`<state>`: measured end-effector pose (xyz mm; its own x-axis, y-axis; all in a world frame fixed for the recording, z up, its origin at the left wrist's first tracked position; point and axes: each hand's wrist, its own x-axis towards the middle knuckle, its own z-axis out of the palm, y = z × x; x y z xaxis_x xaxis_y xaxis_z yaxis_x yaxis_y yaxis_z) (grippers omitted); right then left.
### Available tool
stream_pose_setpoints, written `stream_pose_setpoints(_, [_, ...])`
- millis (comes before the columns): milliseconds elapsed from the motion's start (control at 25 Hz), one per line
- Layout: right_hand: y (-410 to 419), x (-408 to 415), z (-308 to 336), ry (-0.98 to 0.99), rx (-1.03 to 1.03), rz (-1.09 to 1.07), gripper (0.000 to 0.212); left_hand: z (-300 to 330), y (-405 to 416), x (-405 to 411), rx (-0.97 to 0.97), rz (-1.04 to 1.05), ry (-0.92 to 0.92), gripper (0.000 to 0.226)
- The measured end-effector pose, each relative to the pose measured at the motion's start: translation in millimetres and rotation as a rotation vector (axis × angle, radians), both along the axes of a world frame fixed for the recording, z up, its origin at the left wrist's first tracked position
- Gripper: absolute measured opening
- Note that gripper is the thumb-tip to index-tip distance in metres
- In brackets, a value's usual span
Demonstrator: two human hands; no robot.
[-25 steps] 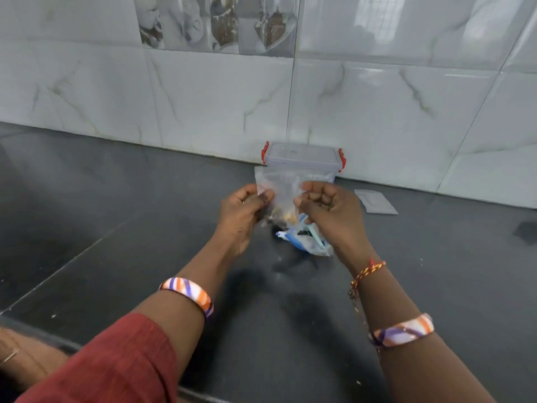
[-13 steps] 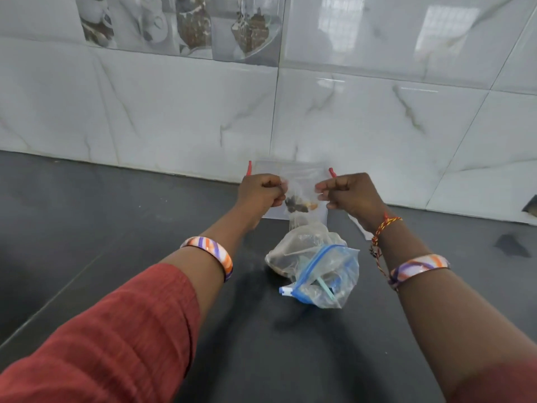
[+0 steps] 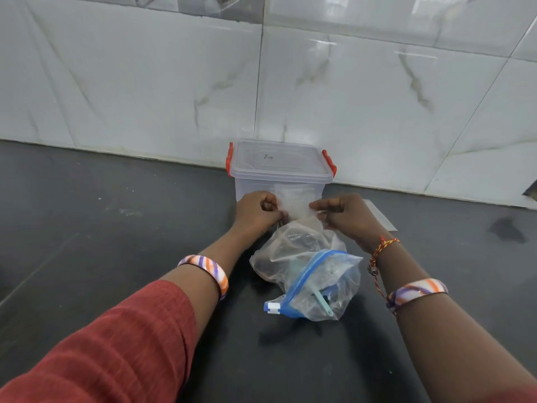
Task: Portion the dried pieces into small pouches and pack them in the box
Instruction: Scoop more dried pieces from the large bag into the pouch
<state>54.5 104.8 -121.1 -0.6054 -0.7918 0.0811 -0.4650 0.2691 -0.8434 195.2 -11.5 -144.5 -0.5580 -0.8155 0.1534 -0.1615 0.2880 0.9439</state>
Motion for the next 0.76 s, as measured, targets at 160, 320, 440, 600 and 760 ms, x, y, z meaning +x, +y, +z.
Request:
stream_pose_setpoints(160, [12, -24, -4, 0.189, -0.131, -0.4, 0.037, 17, 13, -3, -0.01, 0.176, 0.208, 0.016])
stream_pose_setpoints(320, [50, -40, -21, 0.397, 0.439, -0.335, 0.037, 53, 35, -15, -0.074, 0.113, 0.176, 0.015])
stream_pose_setpoints(440, [78, -26, -20, 0.507, 0.503, -0.332, 0.029, 74, 62, -24, -0.093, -0.076, -0.035, 0.029])
stream_pose_setpoints(600, [117, -8, -18, 0.566, 0.483, -0.356, 0.024, 86, 106, -31, -0.106, -0.236, -0.195, 0.006])
stream_pose_setpoints(760, [162, -9, -18, 0.247, 0.037, -0.446, 0.017, 85, 138, -45, 0.134, -0.27, -0.338, 0.02])
